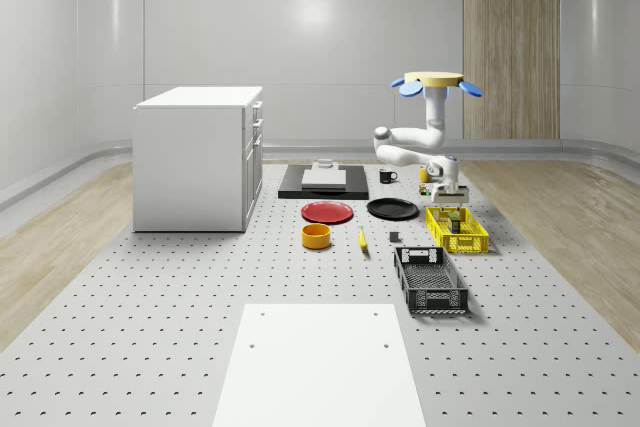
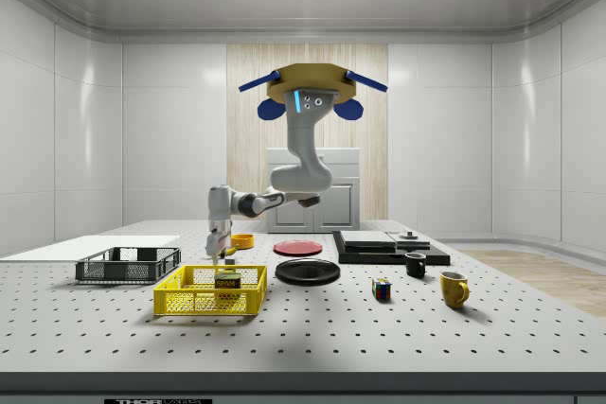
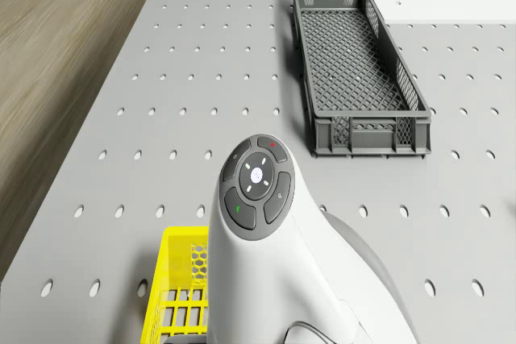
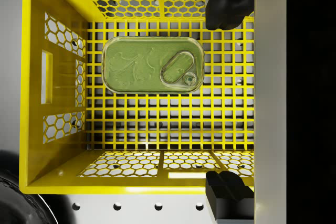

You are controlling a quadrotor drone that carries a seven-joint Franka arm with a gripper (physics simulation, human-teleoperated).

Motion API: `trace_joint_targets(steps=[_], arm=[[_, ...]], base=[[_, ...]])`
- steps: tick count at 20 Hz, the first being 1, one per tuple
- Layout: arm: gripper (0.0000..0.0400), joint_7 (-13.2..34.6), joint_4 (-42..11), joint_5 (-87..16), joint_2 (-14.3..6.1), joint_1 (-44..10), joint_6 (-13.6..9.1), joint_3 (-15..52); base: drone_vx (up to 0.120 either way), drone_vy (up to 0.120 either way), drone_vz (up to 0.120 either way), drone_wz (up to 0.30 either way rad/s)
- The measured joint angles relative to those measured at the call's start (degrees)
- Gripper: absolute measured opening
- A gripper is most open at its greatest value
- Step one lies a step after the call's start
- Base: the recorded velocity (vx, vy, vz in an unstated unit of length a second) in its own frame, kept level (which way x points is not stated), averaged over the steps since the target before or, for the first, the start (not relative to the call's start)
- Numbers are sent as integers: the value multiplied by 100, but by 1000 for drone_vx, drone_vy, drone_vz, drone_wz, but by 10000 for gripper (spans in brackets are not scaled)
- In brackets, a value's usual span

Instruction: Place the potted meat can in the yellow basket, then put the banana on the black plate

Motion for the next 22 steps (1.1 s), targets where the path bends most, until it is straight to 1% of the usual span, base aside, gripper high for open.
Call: trace_joint_targets(steps=[5,7,8,19,20,22], arm=[[399,-3,-2,2,7,4,-8,4],[400,-4,-2,2,10,6,-11,5],[400,-4,-3,2,11,6,-12,5],[400,-8,-4,-3,25,12,-25,4],[400,-8,-4,-3,26,12,-26,4],[400,-9,-4,-4,28,13,-28,4]], base=[[120,-120,8,0],[120,-120,120,0],[120,-120,40,0],[120,-120,0,0],[80,-120,0,0],[0,-120,0,0]])
